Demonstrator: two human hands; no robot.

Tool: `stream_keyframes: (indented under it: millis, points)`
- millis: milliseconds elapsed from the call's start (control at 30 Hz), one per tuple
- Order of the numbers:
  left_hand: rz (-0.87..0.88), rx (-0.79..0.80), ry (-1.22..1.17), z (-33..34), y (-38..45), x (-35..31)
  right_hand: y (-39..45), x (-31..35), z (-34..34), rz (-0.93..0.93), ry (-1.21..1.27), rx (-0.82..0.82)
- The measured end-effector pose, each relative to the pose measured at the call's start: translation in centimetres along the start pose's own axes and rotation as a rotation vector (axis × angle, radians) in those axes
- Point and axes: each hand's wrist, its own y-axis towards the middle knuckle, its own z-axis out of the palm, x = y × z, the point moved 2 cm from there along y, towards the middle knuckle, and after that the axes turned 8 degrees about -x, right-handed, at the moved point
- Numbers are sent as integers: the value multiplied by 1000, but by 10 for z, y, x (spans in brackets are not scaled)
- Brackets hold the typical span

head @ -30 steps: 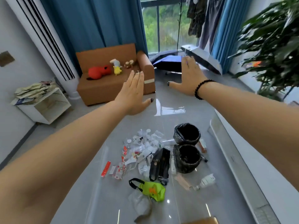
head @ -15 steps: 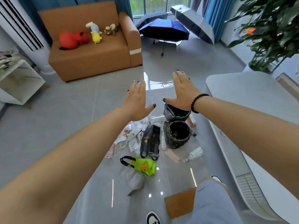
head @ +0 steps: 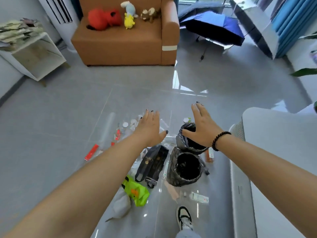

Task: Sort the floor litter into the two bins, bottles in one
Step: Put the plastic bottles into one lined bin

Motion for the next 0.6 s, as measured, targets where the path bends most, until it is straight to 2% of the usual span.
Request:
stream_keyframes:
  millis: [133, 267, 400, 600]
  points:
    - [-49, 21, -33, 10, 52, -20, 48, -47, 1, -13, 11, 85]
    - [-108, 77, -64, 29, 84, -14, 83, -71, 23, 35, 77, 153]
    - [-161, 153, -93, 52, 103, 4, 97, -79, 51, 119, 121, 194]
    - [-126, 190, -174, 72, 131, 28, 109, -73, 82, 204, 116, 230]
